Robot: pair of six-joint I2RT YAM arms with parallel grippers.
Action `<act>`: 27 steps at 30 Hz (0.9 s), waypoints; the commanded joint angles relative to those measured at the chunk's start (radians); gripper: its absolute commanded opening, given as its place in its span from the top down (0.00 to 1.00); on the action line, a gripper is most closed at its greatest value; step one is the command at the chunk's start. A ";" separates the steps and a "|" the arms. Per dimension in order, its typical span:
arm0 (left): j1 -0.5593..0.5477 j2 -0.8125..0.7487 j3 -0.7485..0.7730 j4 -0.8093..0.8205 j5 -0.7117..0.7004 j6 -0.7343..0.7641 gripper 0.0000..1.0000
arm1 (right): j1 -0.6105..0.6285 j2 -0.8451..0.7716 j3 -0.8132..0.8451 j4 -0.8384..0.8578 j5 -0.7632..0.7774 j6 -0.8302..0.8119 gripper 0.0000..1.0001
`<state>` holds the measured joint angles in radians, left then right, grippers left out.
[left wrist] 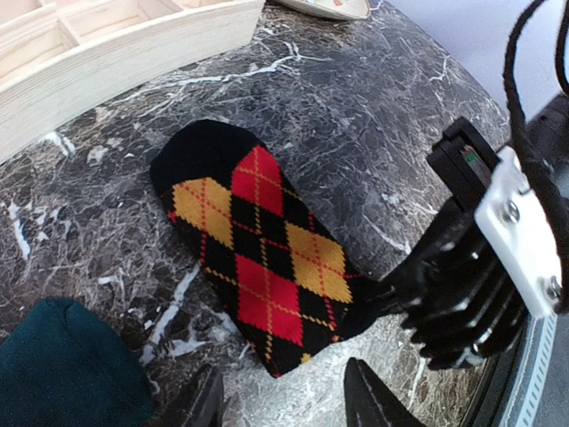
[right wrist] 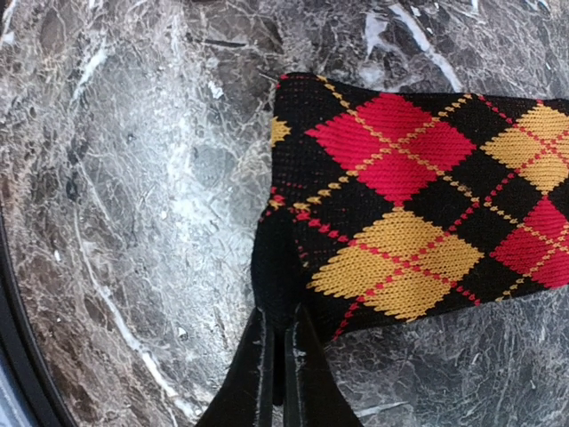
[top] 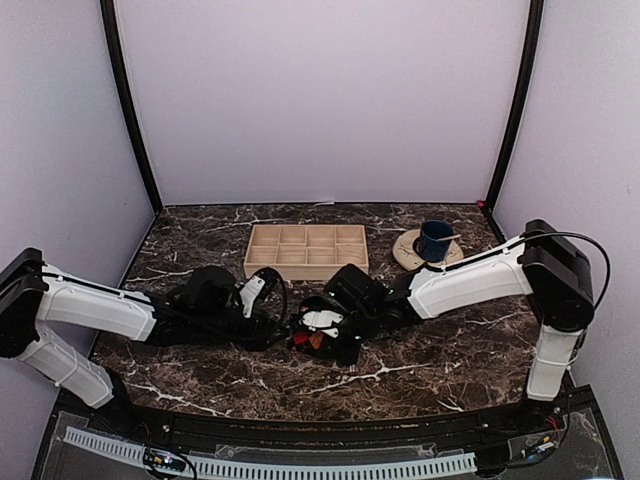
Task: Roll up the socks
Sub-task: Pick up the sock from the center of the board.
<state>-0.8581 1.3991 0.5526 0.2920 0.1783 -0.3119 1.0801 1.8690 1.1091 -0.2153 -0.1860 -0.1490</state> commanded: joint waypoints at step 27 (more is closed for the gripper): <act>-0.105 0.140 0.070 0.029 0.021 0.267 0.47 | -0.190 0.210 0.331 -0.365 -0.630 0.025 1.00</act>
<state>-0.9539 1.5238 0.6033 0.3050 0.2081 -0.0933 0.9100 2.0594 1.4059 -0.5388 -0.7090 -0.1307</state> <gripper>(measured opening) 0.521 0.010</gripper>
